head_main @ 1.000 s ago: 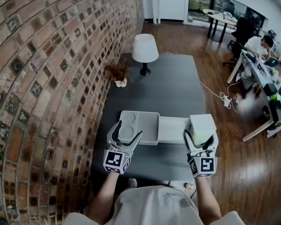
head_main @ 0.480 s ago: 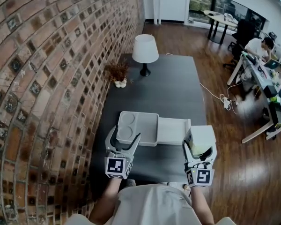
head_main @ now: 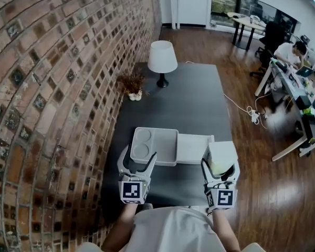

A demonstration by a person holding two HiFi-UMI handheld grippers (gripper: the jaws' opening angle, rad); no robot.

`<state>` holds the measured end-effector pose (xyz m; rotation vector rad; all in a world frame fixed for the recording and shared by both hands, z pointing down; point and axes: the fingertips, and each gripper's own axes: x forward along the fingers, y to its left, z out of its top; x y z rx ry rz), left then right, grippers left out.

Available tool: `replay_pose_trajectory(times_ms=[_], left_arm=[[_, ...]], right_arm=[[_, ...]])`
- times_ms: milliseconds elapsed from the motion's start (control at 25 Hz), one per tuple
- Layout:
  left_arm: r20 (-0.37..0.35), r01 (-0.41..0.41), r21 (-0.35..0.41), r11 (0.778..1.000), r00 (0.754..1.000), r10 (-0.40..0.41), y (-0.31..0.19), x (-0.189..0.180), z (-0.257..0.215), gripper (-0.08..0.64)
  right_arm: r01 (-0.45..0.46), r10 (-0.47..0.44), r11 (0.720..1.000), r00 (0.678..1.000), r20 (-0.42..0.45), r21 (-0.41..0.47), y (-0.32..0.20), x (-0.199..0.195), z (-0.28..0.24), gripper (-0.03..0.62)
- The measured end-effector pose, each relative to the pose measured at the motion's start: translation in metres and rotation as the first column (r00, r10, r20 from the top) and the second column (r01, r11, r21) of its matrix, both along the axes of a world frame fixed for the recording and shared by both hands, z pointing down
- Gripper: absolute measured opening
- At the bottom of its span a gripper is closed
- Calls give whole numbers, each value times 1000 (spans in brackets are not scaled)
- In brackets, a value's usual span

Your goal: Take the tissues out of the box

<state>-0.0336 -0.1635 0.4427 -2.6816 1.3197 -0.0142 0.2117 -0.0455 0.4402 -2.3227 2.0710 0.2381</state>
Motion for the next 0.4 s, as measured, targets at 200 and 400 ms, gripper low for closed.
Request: replay_pose_trajectory(times_ms=[200,400], left_arm=[[3,9,0,1000,1000,-9,0,-2,-1,387],[-3,17,-1,1000,1000,-17,0,-6,4,387]], right_arm=[[-7,7,1000,1000,9,-2,-3,4,0,462],[-5,5,1000,1000,11,-2,-7,4,-1,462]])
